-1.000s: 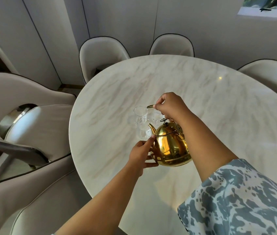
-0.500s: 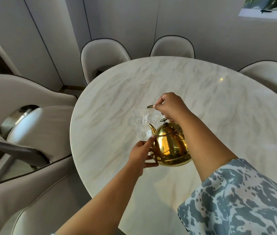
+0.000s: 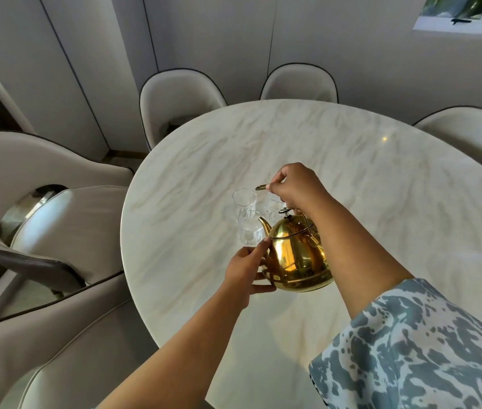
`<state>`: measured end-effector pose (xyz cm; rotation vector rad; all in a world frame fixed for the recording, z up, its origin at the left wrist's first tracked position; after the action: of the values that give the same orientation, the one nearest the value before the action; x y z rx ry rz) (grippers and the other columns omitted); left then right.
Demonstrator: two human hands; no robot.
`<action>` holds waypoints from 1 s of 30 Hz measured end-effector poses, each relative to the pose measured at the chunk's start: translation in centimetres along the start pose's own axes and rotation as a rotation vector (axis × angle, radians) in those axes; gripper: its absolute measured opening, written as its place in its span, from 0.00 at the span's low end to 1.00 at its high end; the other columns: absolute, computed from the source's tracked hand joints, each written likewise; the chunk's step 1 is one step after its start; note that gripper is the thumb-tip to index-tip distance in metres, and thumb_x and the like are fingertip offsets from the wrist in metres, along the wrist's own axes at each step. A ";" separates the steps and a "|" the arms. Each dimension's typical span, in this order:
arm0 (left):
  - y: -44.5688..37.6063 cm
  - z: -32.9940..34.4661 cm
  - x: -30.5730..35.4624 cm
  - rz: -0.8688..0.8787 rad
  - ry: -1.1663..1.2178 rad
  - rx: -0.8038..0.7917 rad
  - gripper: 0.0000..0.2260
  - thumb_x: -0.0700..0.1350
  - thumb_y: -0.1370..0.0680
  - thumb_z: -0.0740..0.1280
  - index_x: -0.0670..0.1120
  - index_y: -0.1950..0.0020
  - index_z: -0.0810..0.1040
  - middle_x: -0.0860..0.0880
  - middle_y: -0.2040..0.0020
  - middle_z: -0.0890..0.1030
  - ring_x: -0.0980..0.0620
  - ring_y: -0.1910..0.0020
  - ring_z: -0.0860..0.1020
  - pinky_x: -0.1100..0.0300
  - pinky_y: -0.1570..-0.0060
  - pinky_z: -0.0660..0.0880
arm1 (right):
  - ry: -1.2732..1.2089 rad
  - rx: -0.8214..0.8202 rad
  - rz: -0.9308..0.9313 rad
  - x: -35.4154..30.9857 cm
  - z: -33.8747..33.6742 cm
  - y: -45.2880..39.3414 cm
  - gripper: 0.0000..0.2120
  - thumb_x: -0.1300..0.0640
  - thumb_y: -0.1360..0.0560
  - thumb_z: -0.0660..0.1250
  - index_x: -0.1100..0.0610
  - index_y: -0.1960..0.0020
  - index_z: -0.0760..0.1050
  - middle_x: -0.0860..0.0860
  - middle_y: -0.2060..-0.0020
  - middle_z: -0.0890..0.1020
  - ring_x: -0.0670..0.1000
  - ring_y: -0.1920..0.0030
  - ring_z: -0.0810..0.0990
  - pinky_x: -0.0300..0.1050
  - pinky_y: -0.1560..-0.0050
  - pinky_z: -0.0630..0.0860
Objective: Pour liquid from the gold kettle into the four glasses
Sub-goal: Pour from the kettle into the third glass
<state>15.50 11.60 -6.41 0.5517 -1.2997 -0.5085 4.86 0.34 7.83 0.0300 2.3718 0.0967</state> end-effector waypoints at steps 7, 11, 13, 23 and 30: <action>0.0 0.1 0.0 0.002 0.008 -0.003 0.22 0.59 0.24 0.69 0.45 0.39 0.76 0.44 0.47 0.80 0.44 0.52 0.82 0.50 0.62 0.84 | 0.001 -0.006 0.003 0.0 0.0 0.1 0.10 0.56 0.24 0.69 0.62 0.47 0.79 0.48 0.69 0.73 0.45 0.71 0.68 0.38 0.71 0.66; 0.0 0.1 0.0 0.001 0.008 -0.008 0.22 0.60 0.25 0.70 0.45 0.40 0.76 0.44 0.47 0.80 0.43 0.52 0.82 0.50 0.63 0.84 | 0.012 -0.012 -0.008 -0.2 0.0 0.2 0.07 0.56 0.24 0.68 0.59 0.49 0.77 0.48 0.68 0.74 0.45 0.71 0.69 0.38 0.71 0.66; 0.0 0.1 0.0 0.000 0.009 -0.009 0.23 0.60 0.25 0.70 0.45 0.39 0.76 0.44 0.47 0.80 0.43 0.52 0.82 0.50 0.63 0.84 | 0.023 -0.015 -0.014 -0.3 0.0 0.2 0.06 0.56 0.24 0.68 0.58 0.51 0.77 0.48 0.69 0.74 0.45 0.71 0.69 0.38 0.71 0.66; 0.3 0.2 0.0 -0.003 -0.007 -0.010 0.22 0.60 0.25 0.70 0.45 0.40 0.76 0.45 0.48 0.79 0.44 0.53 0.81 0.52 0.67 0.83 | 0.020 0.000 -0.017 -0.1 -0.2 0.3 0.08 0.56 0.24 0.68 0.60 0.49 0.79 0.48 0.69 0.74 0.45 0.71 0.69 0.38 0.70 0.67; 0.4 0.3 -0.3 -0.004 0.008 -0.007 0.23 0.60 0.25 0.70 0.45 0.40 0.77 0.43 0.46 0.80 0.43 0.51 0.82 0.51 0.65 0.84 | 0.020 0.007 -0.011 0.2 -0.2 0.4 0.11 0.55 0.24 0.69 0.61 0.45 0.79 0.52 0.62 0.78 0.45 0.71 0.69 0.38 0.70 0.67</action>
<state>15.22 12.02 -6.33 0.5497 -1.2891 -0.5134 4.56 0.77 7.85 0.0194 2.3924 0.0834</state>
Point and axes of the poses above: each hand's wrist, its own y-axis away from the middle knuckle, its own z-axis out of the palm, x = y × z, the point moved 7 cm from there along -y, towards the middle knuckle
